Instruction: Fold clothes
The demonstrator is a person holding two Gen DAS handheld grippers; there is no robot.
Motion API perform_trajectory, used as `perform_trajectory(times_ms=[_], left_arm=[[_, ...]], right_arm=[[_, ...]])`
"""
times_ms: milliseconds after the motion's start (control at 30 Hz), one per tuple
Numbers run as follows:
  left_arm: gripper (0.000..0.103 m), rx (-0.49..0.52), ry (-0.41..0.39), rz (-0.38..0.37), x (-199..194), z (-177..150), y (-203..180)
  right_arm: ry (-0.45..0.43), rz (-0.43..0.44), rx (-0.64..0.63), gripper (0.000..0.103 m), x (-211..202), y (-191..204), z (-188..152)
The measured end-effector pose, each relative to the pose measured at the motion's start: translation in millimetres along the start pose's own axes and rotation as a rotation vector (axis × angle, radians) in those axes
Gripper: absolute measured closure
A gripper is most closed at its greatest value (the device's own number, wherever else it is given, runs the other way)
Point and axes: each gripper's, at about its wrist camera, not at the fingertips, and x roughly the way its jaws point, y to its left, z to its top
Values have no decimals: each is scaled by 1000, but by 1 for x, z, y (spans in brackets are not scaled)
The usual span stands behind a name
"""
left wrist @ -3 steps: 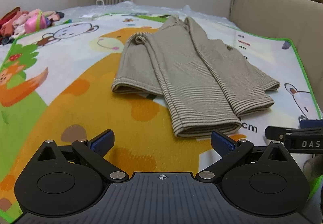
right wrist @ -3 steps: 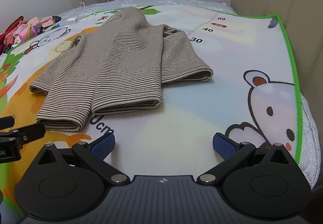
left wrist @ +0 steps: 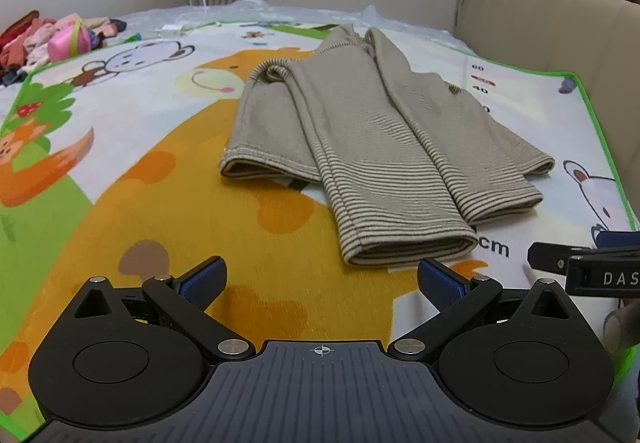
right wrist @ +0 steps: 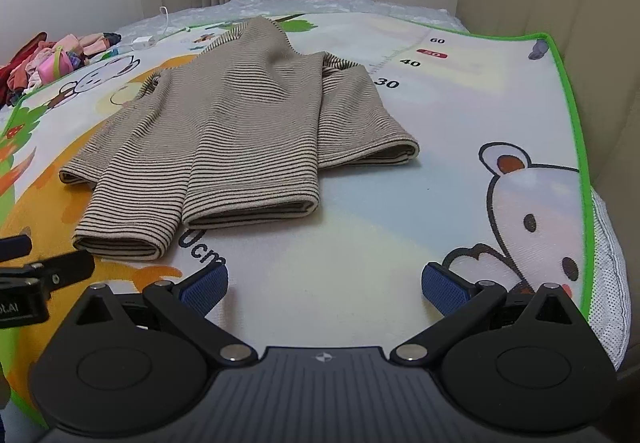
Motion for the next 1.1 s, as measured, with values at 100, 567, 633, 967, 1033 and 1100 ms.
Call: perform_trajectory(times_ms=[100,567,633,967,1033,1100], left_arm=[[0,0,6,-3,2,-2,0],[0,-1,40,-6,4,-5,-3],[0,-3,44,-7,5,-6,-2],[0,1,47,-13,6,-7,-4],[0,0,48,-13,6,-7,-4],[0,0,49,-12,6,-8,-4]], right_arm=[[24,0,16,0,3,0,-2],[60,4,16,0,5,0,-2],[59,2,13,0,5,0,-2],[59,-1,8,0,3,3,-2],[60,-2,7,0,3,3,-2],[60,-2,5,0,3,3,-2]])
